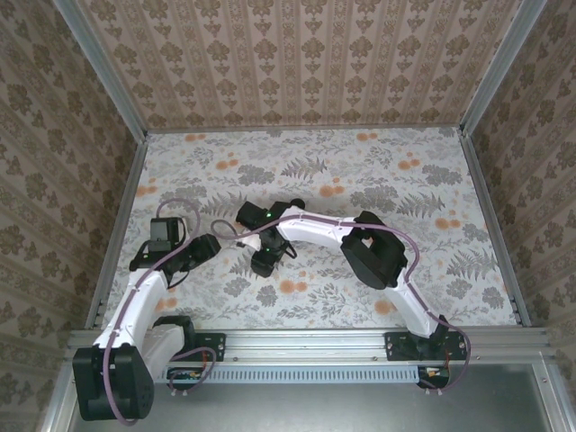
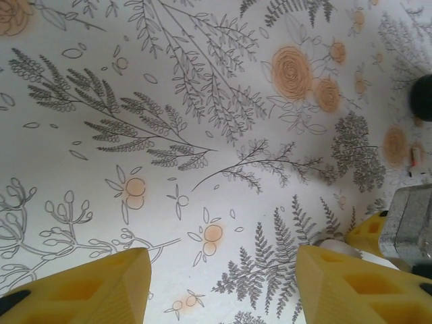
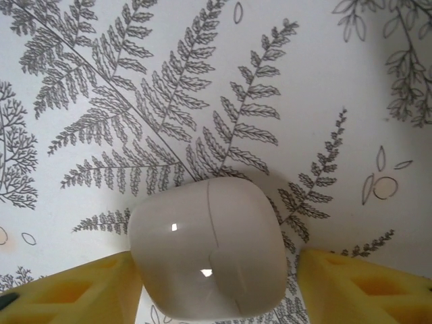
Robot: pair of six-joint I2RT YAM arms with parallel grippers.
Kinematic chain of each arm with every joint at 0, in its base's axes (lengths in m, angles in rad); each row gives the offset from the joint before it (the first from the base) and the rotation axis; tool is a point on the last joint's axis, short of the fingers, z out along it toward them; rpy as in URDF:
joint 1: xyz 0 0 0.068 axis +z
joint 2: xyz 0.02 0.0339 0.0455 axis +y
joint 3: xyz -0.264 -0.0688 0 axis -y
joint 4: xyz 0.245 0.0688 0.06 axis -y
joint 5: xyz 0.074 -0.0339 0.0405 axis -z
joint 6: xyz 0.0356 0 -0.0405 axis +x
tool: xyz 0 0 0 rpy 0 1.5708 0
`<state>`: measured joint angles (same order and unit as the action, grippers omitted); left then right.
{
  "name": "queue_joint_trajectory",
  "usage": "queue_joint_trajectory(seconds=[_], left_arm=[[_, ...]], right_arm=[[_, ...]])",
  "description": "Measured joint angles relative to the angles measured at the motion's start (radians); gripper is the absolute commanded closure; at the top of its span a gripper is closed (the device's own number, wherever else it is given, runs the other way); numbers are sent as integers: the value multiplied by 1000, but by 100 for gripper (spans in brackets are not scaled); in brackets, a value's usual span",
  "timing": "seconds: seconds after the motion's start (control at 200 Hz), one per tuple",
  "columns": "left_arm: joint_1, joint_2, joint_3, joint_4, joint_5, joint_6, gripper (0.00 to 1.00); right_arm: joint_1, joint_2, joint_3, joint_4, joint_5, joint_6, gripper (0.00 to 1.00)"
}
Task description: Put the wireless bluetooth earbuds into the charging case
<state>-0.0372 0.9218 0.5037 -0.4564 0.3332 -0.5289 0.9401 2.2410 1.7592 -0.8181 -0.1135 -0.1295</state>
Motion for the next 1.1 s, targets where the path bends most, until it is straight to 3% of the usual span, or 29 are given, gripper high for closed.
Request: queue_joint_trajectory(seconds=[0.325,0.685,0.825,1.1], left_arm=[[41,-50,-1,53,120,-1,48],[64,-167,-37,242,349,-39,50],[63,-158,-37,233,372,-18,50],[58,-18,-21,106,325,44,50]], right_arm=[[0,-121,-179,143,23,-24,47],[-5,-448,-330,319,58,-82,44],[-18,-417,-273,295,57,-28,38],[-19,-262,-201,189,56,265,25]])
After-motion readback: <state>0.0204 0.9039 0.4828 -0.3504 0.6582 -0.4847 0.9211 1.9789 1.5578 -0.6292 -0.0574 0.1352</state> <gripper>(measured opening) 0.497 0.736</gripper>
